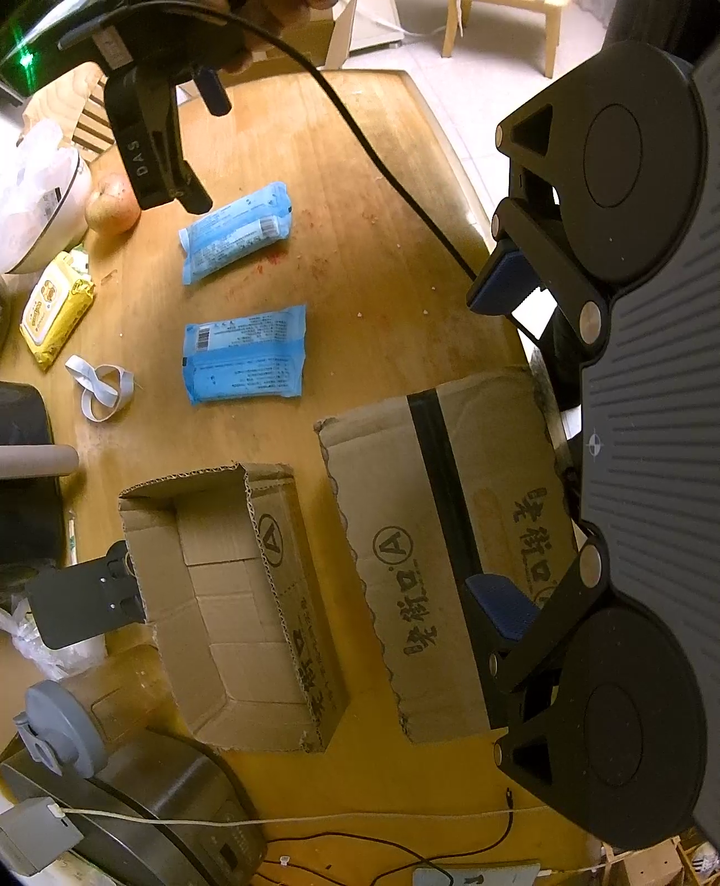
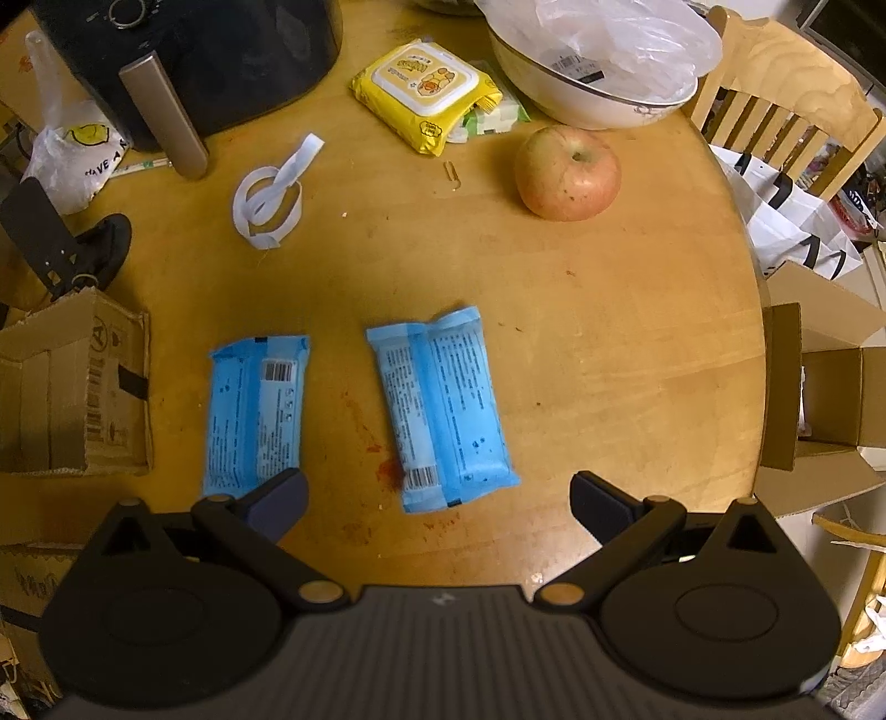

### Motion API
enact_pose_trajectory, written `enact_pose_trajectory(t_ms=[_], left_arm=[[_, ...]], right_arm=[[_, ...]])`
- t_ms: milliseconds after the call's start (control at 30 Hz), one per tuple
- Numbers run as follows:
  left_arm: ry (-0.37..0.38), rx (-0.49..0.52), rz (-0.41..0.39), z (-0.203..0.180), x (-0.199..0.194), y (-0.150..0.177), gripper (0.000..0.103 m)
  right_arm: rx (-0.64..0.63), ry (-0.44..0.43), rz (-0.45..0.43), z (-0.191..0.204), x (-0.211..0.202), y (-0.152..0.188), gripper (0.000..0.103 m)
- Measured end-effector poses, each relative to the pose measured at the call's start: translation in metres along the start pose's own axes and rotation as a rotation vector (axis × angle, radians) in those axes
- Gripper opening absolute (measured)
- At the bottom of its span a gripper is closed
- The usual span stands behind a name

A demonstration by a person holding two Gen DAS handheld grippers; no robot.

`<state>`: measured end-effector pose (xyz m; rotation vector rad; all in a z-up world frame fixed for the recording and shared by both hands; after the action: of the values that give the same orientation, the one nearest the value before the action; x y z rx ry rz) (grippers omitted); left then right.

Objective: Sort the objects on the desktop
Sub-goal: 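Lower the open right gripper over the larger blue packet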

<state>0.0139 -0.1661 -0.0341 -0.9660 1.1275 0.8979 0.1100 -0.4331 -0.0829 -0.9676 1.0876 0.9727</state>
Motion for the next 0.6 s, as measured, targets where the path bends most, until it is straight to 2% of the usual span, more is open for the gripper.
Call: enact_pose_trajectory(t_ms=[600], left_arm=[[0.002, 0.008, 0.009, 0.0, 0.002, -0.001, 0.103]], right_arm=[[-0.001, 0.014, 0.027, -0.004, 0.019, -0.029, 0.103]])
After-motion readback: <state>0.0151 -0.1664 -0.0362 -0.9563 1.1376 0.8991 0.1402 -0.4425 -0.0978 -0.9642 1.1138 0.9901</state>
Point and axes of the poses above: each gripper's, at about its wrist camera, not at the fingertips, and x roughly the way its jaws point, z to its left, y to its underside, the point moved 3 cm from there along x, roughly the way its jaws point, and after that the axes turned 10 degrees about -y, right-handed, at the moved point
